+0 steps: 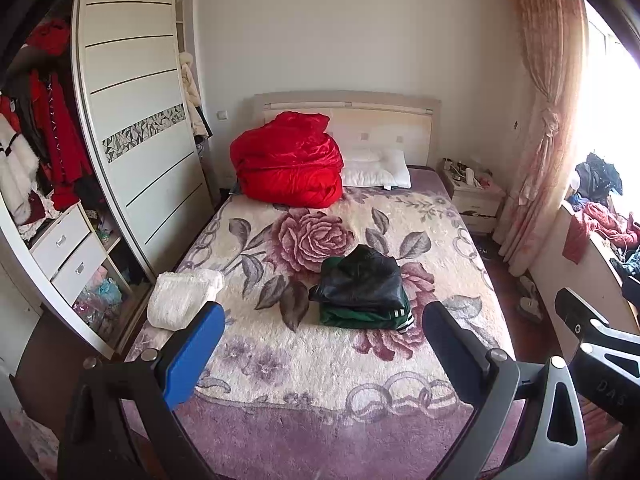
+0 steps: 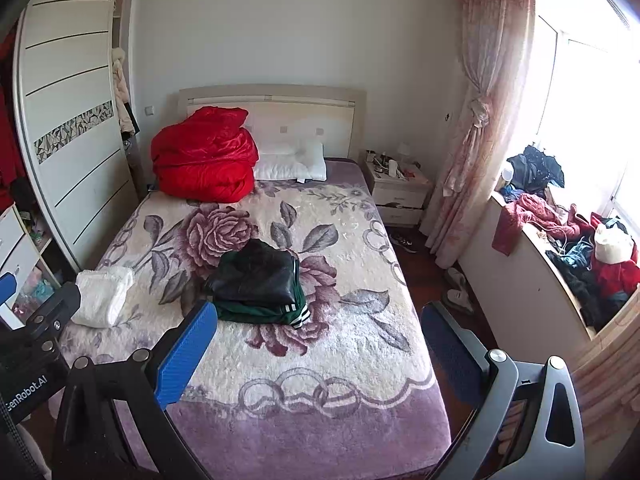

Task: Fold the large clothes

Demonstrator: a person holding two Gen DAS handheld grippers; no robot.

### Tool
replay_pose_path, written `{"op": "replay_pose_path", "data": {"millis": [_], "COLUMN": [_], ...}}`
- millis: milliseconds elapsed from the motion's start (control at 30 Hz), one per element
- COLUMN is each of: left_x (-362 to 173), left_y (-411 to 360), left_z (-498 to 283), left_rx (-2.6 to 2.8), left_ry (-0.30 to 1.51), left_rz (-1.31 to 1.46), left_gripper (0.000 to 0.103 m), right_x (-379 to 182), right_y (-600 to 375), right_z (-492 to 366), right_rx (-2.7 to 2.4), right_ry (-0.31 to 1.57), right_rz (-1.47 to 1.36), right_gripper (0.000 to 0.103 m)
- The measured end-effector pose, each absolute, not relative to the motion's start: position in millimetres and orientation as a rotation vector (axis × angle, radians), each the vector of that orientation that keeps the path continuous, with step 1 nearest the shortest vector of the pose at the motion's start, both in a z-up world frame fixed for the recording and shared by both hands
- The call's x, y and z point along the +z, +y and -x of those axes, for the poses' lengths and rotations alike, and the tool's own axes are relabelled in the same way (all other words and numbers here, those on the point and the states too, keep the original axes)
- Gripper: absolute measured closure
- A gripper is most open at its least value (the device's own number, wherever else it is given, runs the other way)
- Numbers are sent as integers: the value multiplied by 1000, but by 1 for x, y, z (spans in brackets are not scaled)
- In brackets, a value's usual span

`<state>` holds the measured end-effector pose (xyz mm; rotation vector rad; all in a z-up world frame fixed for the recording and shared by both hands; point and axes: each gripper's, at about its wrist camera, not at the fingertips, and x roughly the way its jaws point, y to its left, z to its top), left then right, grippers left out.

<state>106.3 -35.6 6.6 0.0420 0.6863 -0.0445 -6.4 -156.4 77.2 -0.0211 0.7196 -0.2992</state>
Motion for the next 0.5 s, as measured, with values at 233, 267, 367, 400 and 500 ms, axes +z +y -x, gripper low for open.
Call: {"op": "replay_pose_path", "data": {"millis": [233,267,367,400,500], "left_x": [5,5,3,3,3], "left_y": [-37,-37,-37,-38,-37], "left_z": [-105,-104,-102,-101,-99], "left_rx": [-42,-40,-35,-33,-35], "left_ry": [689,689,692,692,697], "left_rz": [-45,-46,-46,-46,-41], "left_gripper": [2,2,2,2,2], "right_x": [73,73,74,72,72], "right_y": [-154,-155,-155,-155,-155], "right_z": [10,10,12,12,13], "right_rx": [-297,-295,-296,-296,-297], "right_ry": [721,723,722,722,723], "right_rz": [17,17,16,16,13], "right_gripper": [0,0,0,0,0]}}
